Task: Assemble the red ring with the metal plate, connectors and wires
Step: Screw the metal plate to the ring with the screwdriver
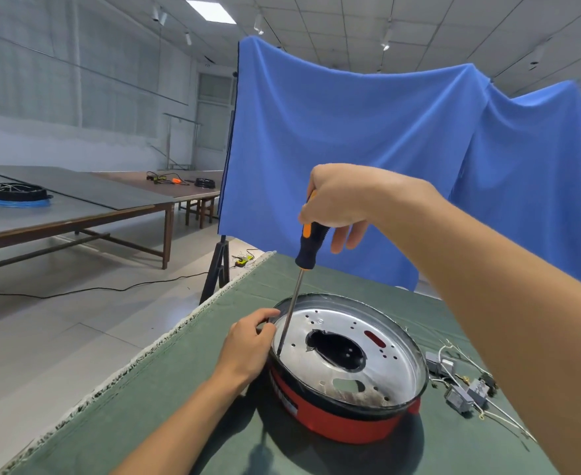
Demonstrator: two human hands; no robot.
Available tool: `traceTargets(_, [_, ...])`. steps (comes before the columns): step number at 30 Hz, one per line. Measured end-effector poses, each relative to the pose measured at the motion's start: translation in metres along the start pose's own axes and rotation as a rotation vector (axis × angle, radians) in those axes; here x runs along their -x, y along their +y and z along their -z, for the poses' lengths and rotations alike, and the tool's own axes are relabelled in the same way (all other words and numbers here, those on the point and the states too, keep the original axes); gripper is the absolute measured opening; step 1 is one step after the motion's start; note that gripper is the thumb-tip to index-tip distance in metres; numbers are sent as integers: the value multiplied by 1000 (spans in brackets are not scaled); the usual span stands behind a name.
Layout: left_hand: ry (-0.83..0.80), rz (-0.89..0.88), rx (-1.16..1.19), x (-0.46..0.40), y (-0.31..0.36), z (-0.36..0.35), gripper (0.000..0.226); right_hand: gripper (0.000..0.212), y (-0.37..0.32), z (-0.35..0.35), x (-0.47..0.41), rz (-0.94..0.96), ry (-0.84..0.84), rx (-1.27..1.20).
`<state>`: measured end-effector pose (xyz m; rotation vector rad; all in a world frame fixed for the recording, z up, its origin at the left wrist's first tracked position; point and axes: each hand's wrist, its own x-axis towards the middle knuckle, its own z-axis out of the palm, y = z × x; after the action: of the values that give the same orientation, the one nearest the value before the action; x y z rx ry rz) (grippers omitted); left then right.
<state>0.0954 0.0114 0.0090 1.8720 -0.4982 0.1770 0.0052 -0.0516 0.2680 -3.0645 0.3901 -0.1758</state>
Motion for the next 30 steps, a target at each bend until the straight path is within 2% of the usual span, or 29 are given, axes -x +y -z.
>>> traceTargets(1, [-2, 1, 2, 0, 0, 0, 33, 22, 1, 1, 0, -2, 13, 6])
traceTargets(3, [-3, -1, 7, 0, 0, 0, 33, 30, 1, 0, 2, -15, 142, 124])
traceTargets(5, [-7, -3, 3, 1, 1, 0, 33, 30, 3, -2, 4, -14, 214, 195])
traceTargets(7, [-3, -4, 5, 1, 0, 0, 33, 16, 1, -2, 4, -9, 118, 130])
traceTargets(9, [-7, -2, 3, 1, 1, 1, 34, 13, 3, -4, 4, 10, 71, 21])
traceTargets(10, [-9, -3, 4, 1, 1, 0, 33, 14, 4, -4, 5, 18, 107, 10])
traceTargets(13, [8, 6, 12, 1, 1, 0, 33, 38, 5, -5, 5, 36, 282, 143])
traceTargets(15, [9, 2, 7, 1, 1, 0, 33, 37, 2, -7, 5, 39, 204, 62])
traceTargets(17, [13, 3, 9, 0, -1, 0, 33, 20, 1, -9, 3, 66, 117, -63])
traceTargets(18, [8, 2, 7, 0, 0, 0, 33, 14, 3, -9, 3, 73, 129, -74])
traceTargets(22, [4, -3, 1, 0, -1, -1, 33, 32, 9, -9, 4, 55, 339, 132])
traceTargets(23, [2, -5, -3, -1, -1, -1, 33, 31, 11, -10, 4, 51, 330, 135])
traceTargets(25, [11, -5, -9, -2, -3, -2, 33, 17, 13, -11, 3, 68, 192, -16])
traceTargets(27, [7, -3, -14, -3, -3, -2, 33, 15, 18, -9, 5, 76, 122, -96])
traceTargets(30, [3, 0, -6, -1, -3, -2, 33, 27, 22, -5, 6, 49, 240, 87])
